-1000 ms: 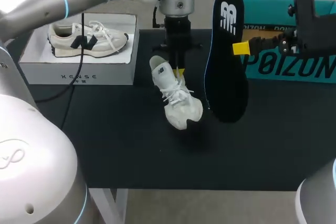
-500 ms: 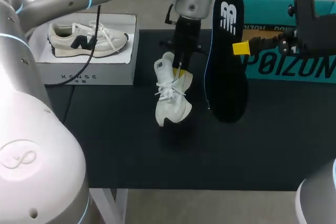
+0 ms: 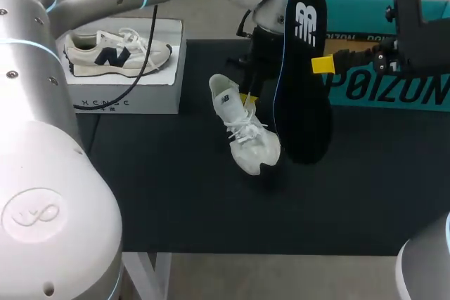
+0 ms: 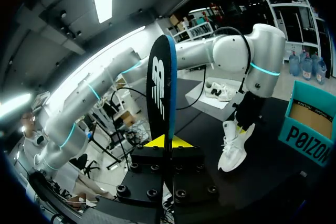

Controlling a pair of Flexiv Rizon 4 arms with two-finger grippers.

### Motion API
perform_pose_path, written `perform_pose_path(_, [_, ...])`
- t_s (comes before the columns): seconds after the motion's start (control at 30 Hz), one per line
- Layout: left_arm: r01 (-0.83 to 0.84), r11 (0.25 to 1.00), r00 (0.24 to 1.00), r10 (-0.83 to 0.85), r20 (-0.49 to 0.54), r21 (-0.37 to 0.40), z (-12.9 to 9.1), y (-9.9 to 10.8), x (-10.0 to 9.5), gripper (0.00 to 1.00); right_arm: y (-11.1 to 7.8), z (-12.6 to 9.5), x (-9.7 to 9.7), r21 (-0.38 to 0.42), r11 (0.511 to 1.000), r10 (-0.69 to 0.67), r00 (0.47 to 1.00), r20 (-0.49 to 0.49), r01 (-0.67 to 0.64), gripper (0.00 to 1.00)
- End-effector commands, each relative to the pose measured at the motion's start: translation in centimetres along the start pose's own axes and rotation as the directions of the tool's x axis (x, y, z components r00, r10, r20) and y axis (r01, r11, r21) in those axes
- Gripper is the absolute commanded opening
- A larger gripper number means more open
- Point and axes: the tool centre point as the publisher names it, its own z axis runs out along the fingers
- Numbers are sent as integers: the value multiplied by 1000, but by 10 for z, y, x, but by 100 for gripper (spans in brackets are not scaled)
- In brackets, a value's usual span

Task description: Take the shoe out of the shoebox, open the shoe tongue, remove and reinsert the insole, then place the shoe into the shoebox

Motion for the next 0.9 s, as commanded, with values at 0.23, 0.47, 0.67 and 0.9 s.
perform_pose_path(0.23, [-17, 998, 995, 11, -96, -67, 0, 3, 3, 0, 1, 3, -1, 2, 1000, 1, 1000, -1, -1, 0])
perform_pose_path(0.47, [-86, 994, 991, 78, -109, -70, 3, 5, 3, 0, 1, 3, -1, 2, 1000, 1, 1000, -1, -1, 0])
perform_pose_path(0.67, [-190, 979, 974, 180, -137, -70, 8, 7, 0, 0, 1, 3, -1, 2, 1000, 1, 1000, -1, -1, 0])
perform_pose_path(0.9, [-229, 972, 961, 217, -171, -59, 15, 6, -3, 0, 1, 3, -1, 2, 1000, 1, 1000, -1, -1, 0])
